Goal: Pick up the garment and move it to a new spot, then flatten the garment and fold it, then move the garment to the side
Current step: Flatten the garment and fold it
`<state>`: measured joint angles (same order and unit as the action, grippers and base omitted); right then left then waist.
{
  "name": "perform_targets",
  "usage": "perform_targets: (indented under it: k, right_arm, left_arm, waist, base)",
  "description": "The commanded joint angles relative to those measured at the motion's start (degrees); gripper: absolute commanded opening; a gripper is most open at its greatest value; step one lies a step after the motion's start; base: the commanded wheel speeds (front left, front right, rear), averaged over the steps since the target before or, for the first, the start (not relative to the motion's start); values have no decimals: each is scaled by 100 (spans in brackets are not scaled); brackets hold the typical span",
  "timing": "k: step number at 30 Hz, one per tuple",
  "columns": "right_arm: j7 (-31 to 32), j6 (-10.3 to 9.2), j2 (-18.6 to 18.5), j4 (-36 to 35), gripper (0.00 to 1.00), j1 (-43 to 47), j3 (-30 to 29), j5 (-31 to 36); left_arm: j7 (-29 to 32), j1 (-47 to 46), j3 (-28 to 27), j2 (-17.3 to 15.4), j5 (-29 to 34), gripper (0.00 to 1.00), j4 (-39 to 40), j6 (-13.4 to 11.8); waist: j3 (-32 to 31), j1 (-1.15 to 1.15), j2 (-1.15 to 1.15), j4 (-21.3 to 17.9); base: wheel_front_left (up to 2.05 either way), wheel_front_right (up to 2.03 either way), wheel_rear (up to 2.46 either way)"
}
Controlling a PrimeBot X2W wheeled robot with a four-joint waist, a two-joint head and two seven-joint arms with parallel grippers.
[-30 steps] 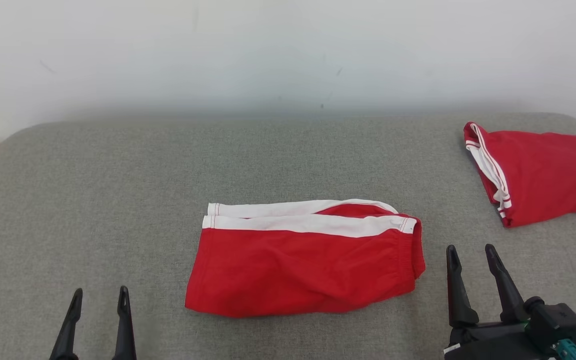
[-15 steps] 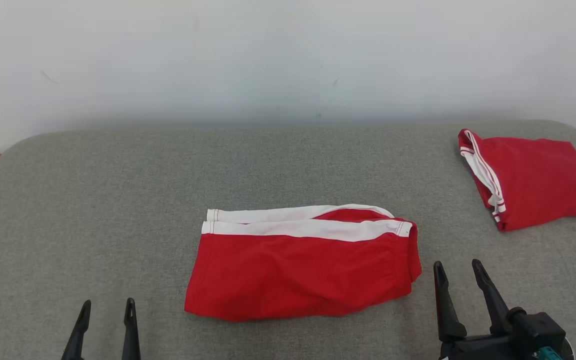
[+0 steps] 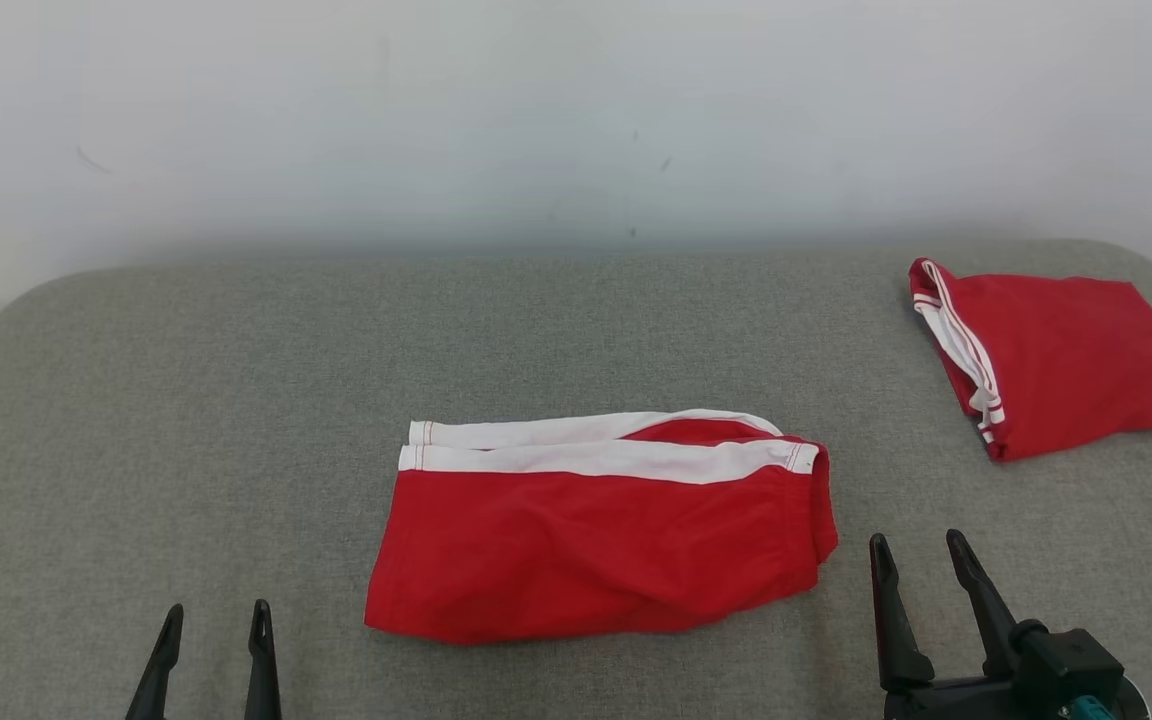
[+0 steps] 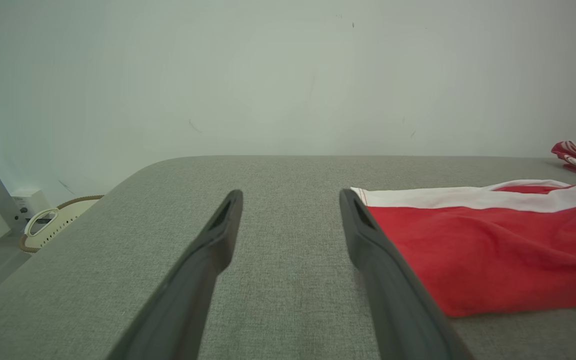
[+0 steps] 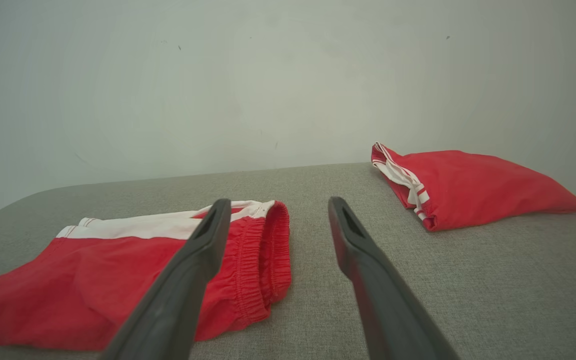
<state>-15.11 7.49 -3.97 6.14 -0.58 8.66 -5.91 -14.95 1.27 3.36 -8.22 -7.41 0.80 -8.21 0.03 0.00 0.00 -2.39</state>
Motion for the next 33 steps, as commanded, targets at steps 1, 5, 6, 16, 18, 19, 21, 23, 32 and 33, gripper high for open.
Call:
perform_targets:
  k: [1,5,6,16,18,19,21,23,32,33]
  right_arm:
    - [-6,-1,15,-1,100,-25,-6,38]
    - [-5,-1,23,-4,100,-31,-21,52]
    - [-5,-1,26,-7,100,-26,-21,51]
    - [27,-1,-32,219,100,-298,123,135]
    - [100,-1,-107,416,100,-541,188,156]
    - [163,-1,-150,549,100,-683,209,166]
    - [268,0,-177,831,100,-978,238,165]
    - [386,-1,-197,1172,100,-1249,201,204]
    - [559,-1,-203,3012,100,-2242,-88,297]
    - [540,-1,-192,3212,100,-2336,-131,281]
  left_arm:
    - [-33,79,-31,18,45,100,-11,2]
    - [-33,77,-53,39,74,100,-11,29]
    - [-33,76,-59,47,78,100,-17,40]
    - [-33,115,-122,116,102,100,-25,89]
    - [-33,106,-117,143,109,100,-28,92]
    - [-33,86,-101,157,110,100,-38,102]
    - [-33,36,-62,184,117,100,-56,146]
    - [-33,-9,-19,214,118,100,-84,172]
    - [-33,-239,89,300,107,100,-238,343]
    - [-33,-268,91,311,109,100,-249,356]
  waist:
    - [-2,0,0,-4]
    - [-8,0,0,-7]
    - [-10,0,0,-6]
    - [-11,0,0,-9]
    - [1,0,0,-2]
    - [9,0,0,18]
    - [23,0,0,69]
    - [37,0,0,150]
    - [247,0,0,554]
    - [282,0,0,592]
  base:
    - [0,0,0]
    - [0,0,0]
    - [0,0,0]
    - [0,0,0]
    - [0,0,0]
    - [0,0,0]
    - [0,0,0]
    - [0,0,0]
    - [0,0,0]
    - [0,0,0]
